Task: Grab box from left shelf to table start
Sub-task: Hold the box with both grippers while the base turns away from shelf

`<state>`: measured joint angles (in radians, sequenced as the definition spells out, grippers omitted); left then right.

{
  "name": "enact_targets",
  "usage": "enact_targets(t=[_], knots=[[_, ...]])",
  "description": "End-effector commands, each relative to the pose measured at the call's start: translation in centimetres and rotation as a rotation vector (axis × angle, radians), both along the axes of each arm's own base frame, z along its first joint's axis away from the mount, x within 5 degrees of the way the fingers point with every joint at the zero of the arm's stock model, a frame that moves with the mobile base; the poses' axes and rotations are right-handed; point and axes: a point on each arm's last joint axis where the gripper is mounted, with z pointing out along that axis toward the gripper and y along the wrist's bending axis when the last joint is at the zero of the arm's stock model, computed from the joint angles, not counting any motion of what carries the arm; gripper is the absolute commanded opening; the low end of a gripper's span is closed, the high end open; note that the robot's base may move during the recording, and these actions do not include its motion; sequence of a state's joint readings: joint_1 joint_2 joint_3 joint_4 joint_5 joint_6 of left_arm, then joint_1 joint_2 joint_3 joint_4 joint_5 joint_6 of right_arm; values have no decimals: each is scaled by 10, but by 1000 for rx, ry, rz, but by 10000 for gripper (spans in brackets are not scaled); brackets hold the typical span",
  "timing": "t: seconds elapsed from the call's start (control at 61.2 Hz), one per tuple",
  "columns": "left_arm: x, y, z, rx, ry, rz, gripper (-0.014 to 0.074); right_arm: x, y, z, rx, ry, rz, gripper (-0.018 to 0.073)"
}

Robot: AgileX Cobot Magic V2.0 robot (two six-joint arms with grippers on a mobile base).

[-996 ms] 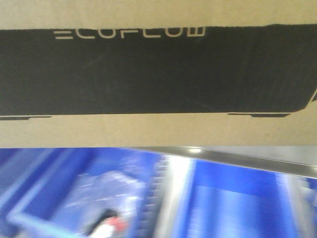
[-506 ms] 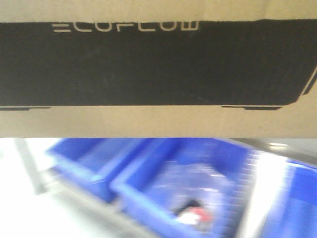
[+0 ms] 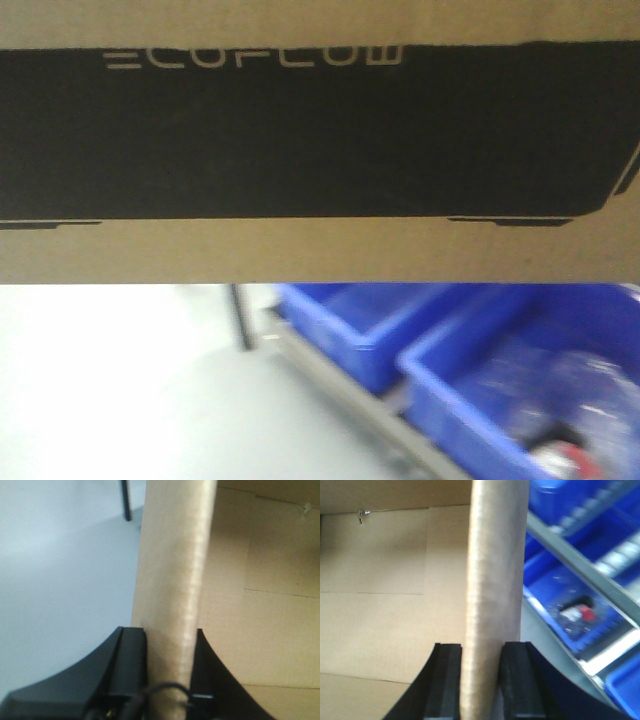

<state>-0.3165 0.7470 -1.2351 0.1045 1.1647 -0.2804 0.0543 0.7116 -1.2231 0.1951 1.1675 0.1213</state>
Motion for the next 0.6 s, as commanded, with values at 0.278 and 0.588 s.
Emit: enact_targets(t=[0.278,0.588], knots=[[-1,7,26,-8,-217,52,-85,4,-10,15,-87,-141,-83,18],[-1,8,25,-6,-207,53,-85,4,-10,15,-87,-141,-83,18]])
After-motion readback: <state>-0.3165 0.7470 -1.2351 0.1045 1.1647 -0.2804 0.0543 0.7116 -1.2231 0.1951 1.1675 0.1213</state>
